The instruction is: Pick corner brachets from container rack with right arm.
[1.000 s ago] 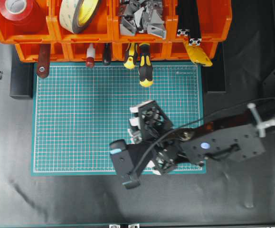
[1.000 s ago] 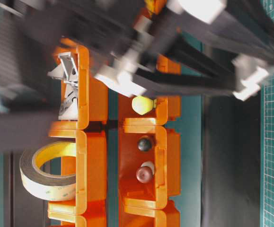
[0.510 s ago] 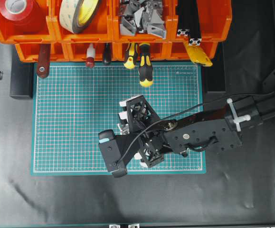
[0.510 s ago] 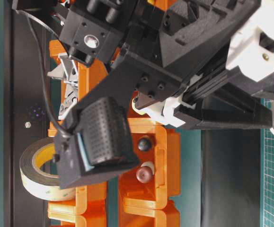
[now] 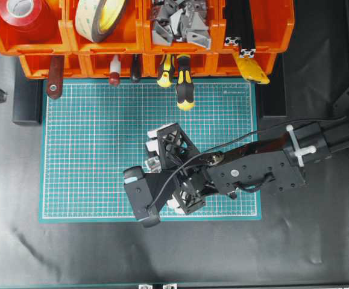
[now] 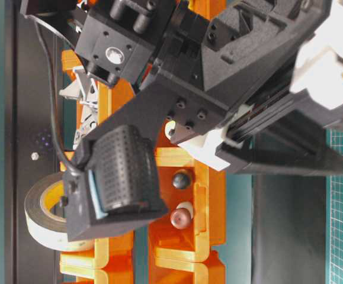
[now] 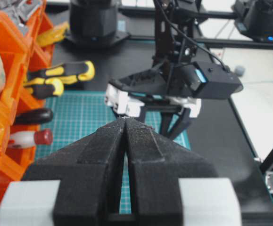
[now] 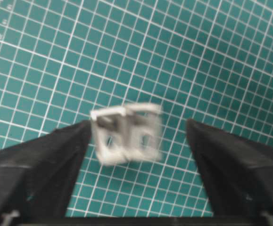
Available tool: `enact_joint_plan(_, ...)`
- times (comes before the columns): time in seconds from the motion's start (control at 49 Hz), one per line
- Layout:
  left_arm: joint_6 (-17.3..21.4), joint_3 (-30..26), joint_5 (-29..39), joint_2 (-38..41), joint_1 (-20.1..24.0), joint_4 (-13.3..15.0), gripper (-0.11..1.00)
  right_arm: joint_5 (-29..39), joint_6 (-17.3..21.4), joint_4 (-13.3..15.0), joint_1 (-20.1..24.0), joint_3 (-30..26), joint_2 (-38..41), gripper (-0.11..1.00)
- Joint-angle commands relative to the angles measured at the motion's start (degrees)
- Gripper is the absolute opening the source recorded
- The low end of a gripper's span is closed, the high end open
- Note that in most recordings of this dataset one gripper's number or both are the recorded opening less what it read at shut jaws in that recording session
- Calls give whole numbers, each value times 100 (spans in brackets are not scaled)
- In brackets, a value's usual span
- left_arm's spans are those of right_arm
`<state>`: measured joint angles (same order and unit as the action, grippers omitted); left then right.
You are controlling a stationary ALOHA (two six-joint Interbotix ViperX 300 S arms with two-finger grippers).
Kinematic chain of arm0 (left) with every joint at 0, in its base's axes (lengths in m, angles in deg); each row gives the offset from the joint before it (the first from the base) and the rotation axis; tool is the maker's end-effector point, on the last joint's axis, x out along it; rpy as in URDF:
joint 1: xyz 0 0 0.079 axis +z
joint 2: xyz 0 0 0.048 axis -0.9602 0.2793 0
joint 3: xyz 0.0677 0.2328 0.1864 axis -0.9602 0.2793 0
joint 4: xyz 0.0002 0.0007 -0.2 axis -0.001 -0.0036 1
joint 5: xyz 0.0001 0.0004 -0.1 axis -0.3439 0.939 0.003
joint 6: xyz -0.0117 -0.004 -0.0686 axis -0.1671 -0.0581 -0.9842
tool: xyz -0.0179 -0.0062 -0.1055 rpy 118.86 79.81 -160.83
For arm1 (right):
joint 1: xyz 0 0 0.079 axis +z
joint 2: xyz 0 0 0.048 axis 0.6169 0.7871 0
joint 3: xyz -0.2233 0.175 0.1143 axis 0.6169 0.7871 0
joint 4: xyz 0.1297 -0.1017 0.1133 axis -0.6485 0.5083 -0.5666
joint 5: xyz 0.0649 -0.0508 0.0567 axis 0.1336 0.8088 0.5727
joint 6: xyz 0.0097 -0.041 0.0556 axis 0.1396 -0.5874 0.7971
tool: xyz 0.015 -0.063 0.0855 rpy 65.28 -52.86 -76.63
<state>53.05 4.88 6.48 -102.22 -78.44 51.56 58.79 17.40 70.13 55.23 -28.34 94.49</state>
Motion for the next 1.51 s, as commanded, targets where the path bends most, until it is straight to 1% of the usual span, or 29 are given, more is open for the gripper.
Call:
enact_joint_plan(0.0,9,-141,-26,18,9,-9,0,-70,18,9,-26,-158,-88,83)
enact_joint_plan(0.041,0,-141,-26,18,9,-18,0,-53,18,0,-18,-158,-88,83)
enact_joint_plan(0.143,-18,-141,-26,9,0,-9,0,-44,26,-35,-9,-158,-97,80)
enact_joint_plan(0.204,-18,-141,-26,9,0,-9,0,-44,35,-35,0,-158,-132,80)
enact_joint_plan(0.306,-18,-141,-26,9,0,-9,0,9,141,-97,26,-132,-246,80)
enact_joint_plan(0.408,-26,-149,-44,0,0,-9,0,26,519,-149,88,-9,-554,80)
enact_joint_plan(0.51,-26,-158,-44,-35,0,-9,0,-79,1020,-123,220,281,-1055,80)
enact_joint_plan(0.632,-18,-167,-44,-62,-9,-9,0,-193,1345,-114,325,589,-1670,80)
enact_joint_plan(0.918,-35,-167,-62,-62,-9,-9,0,-606,1380,-114,404,1072,-3138,79)
enact_joint_plan(1.142,-18,-167,-35,-79,-9,-9,0,-1116,1406,-114,378,1767,-4166,78)
enact_joint_plan(1.346,0,-193,-35,-123,0,-9,0,-1099,1485,-149,378,2127,-4852,78)
enact_joint_plan(1.489,-44,-193,-62,-158,-9,-9,0,-1011,1494,-149,352,2268,-5115,77)
